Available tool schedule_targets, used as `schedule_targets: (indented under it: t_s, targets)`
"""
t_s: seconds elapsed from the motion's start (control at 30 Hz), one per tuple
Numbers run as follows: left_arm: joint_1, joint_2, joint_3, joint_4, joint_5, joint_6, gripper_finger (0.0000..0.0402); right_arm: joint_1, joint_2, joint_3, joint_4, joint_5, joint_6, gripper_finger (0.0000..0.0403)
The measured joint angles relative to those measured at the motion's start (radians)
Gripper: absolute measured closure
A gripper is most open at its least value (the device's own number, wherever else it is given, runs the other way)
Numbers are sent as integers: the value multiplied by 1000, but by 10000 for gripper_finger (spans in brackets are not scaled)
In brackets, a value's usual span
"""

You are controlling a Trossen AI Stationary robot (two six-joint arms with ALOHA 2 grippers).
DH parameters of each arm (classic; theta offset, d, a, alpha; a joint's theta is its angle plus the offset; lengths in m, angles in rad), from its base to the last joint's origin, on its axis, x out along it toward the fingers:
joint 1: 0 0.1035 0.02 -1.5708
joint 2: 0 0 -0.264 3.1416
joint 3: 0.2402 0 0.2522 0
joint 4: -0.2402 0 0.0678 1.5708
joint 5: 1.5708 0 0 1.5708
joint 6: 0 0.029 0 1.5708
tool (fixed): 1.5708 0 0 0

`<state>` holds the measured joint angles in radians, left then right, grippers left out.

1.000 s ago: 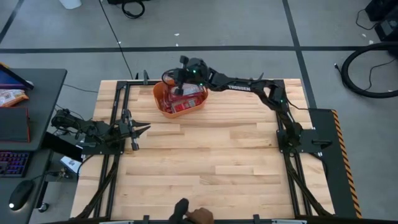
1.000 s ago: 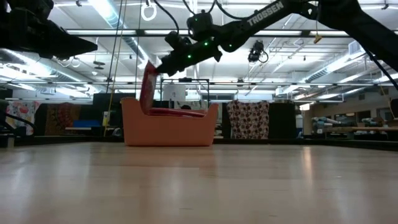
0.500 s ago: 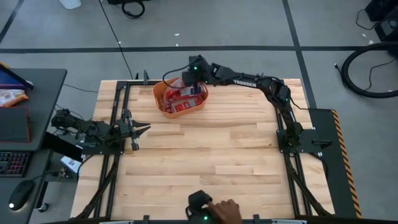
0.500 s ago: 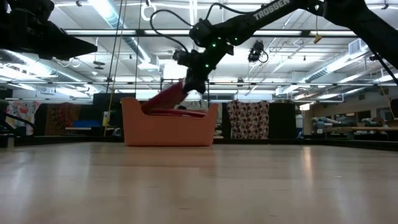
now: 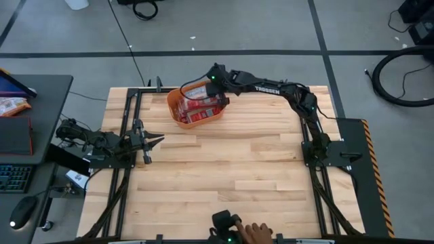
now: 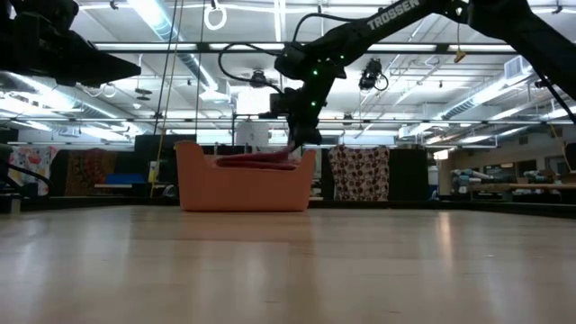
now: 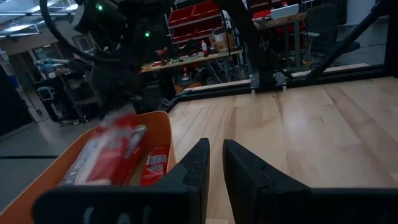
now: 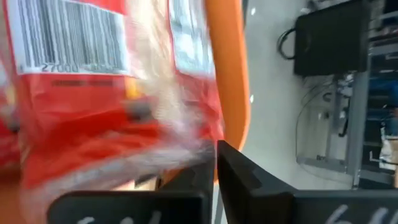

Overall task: Sort popcorn bags into baskets
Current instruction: Put the red popcorn bag into the orange bin, then return to Home Position

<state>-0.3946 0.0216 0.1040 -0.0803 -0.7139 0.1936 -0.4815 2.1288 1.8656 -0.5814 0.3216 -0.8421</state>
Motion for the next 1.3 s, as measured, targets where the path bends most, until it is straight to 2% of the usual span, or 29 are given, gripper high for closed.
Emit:
schedule_targets:
  t_s: [0.13,0.3,0.53,0.57,0.67,0.77,1.03,1.17,1.3]
  targets:
    - [0,0,0,0,0,0,352,9,0,0,-49,39,15,356]
    - [0,0,0,0,0,0,352,29,0,0,-68,191,50,325]
    - [0,0,0,7,0,-6,352,119,-8,0,-127,337,116,315]
    - [0,0,0,27,0,1,352,132,-17,-1,-153,330,146,316]
    - [-2,-5,12,104,24,26,352,149,-63,-1,-228,218,306,318]
    - [-3,-10,9,83,88,27,352,149,-103,0,-333,134,473,321]
    - [-2,-11,7,90,86,26,352,219,-134,-12,-539,123,752,337]
    - [-2,-11,7,86,86,13,352,271,-166,-126,-492,123,809,340]
    - [-2,-11,6,70,83,5,352,326,-241,-329,-330,121,858,340]
